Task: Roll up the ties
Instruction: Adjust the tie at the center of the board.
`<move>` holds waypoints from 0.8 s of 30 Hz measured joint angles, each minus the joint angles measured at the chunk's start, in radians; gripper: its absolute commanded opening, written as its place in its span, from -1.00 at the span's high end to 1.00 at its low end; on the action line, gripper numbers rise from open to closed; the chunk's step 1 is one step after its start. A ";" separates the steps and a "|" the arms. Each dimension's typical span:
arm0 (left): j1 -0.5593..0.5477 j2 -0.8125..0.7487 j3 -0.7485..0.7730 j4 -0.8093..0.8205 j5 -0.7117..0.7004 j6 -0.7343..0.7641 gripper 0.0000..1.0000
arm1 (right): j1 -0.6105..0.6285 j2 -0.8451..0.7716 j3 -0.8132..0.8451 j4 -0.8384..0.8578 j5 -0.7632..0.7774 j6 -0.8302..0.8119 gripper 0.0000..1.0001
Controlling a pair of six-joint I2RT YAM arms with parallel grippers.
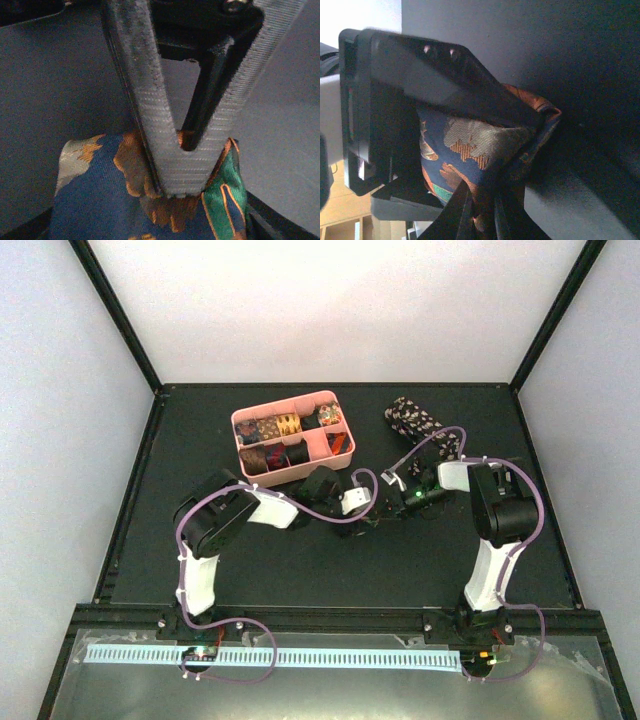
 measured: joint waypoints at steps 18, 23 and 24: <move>0.035 -0.207 -0.019 -0.178 -0.007 0.019 -0.98 | -0.004 -0.006 0.000 0.006 0.006 0.002 0.97; 0.101 -0.371 -0.018 -0.278 -0.037 -0.018 -0.98 | -0.005 -0.027 0.000 0.021 -0.004 0.013 0.97; 0.119 -0.388 -0.009 -0.310 -0.037 -0.031 -0.98 | -0.005 -0.035 0.000 0.024 -0.010 0.017 0.97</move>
